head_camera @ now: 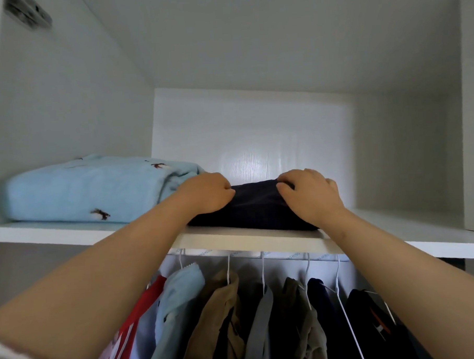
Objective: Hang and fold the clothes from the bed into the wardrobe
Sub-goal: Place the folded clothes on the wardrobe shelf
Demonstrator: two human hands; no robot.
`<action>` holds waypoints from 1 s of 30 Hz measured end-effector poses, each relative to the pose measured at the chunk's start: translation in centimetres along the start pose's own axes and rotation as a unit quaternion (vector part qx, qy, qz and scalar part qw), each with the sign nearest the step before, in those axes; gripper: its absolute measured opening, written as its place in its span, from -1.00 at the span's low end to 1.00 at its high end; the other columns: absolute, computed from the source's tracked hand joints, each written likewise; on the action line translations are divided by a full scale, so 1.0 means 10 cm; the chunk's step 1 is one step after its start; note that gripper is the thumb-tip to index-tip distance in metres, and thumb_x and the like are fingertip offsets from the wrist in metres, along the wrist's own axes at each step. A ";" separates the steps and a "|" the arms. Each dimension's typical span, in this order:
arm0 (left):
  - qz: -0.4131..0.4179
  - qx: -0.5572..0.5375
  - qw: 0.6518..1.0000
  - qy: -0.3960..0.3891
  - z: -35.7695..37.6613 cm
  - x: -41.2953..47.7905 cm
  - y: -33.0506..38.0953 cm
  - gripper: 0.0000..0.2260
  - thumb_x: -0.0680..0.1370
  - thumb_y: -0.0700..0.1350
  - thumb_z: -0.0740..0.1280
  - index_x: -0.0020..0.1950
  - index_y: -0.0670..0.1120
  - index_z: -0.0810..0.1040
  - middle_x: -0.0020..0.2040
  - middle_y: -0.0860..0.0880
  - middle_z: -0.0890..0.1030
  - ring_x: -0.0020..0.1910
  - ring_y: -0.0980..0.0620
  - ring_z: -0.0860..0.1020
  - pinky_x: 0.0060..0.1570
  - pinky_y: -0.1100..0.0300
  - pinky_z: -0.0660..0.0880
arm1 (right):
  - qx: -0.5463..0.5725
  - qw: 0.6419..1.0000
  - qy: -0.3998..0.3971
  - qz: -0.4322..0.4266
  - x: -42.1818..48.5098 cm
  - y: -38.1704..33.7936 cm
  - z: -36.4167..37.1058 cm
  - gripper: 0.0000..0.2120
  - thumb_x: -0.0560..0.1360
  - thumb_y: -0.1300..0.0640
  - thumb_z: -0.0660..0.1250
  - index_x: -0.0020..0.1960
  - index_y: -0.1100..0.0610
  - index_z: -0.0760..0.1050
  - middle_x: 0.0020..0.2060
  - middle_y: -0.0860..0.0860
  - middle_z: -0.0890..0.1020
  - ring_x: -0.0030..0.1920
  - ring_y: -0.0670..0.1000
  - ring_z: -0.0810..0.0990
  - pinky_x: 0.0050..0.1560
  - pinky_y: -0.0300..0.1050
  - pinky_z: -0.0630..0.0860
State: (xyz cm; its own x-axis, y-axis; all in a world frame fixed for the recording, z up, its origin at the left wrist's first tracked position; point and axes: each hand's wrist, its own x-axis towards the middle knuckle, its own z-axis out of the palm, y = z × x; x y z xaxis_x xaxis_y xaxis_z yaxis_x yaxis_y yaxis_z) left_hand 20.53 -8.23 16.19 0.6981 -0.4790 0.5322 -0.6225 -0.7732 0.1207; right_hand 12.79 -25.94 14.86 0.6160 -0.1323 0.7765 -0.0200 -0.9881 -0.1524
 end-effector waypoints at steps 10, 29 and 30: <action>0.013 0.034 0.991 -0.131 0.21 0.94 -0.13 -0.51 0.62 -0.03 0.13 0.53 -0.05 0.09 0.52 -0.10 0.16 0.47 -0.08 0.18 0.43 0.04 0.13 | -0.107 0.960 -0.252 0.057 0.88 0.27 0.43 -0.58 0.63 -0.02 -0.05 0.44 0.07 0.26 0.46 0.03 0.26 0.48 0.09 0.14 0.43 0.09 0.10; 0.043 -0.151 0.987 0.021 0.07 0.55 0.14 -0.72 0.57 -0.09 0.17 0.27 0.03 0.49 0.33 0.02 0.44 0.27 0.02 0.39 0.11 0.25 0.26 | 0.030 0.988 -0.069 0.134 0.35 0.15 0.04 -0.76 0.54 -0.02 0.14 0.09 -0.01 0.51 -0.06 -0.08 0.53 0.00 0.02 0.45 0.16 -0.07 0.28; 0.055 -0.176 0.982 0.035 0.05 0.45 0.23 -0.73 0.56 -0.09 0.18 0.24 0.04 0.50 0.29 0.04 0.47 0.22 0.03 0.41 0.09 0.25 0.27 | 0.059 0.985 -0.066 0.148 0.23 0.13 -0.06 -0.78 0.53 -0.01 0.16 0.08 0.00 0.51 -0.03 -0.06 0.56 0.04 0.04 0.49 0.24 -0.03 0.32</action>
State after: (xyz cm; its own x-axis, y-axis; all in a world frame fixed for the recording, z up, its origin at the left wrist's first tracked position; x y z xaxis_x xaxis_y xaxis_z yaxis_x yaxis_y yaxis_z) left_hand 22.43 -12.36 18.43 0.6019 -0.5121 0.6128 -0.7849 -0.5208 0.3357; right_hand 13.68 -27.54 16.85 0.6942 -0.3944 0.6021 -0.1274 -0.8907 -0.4365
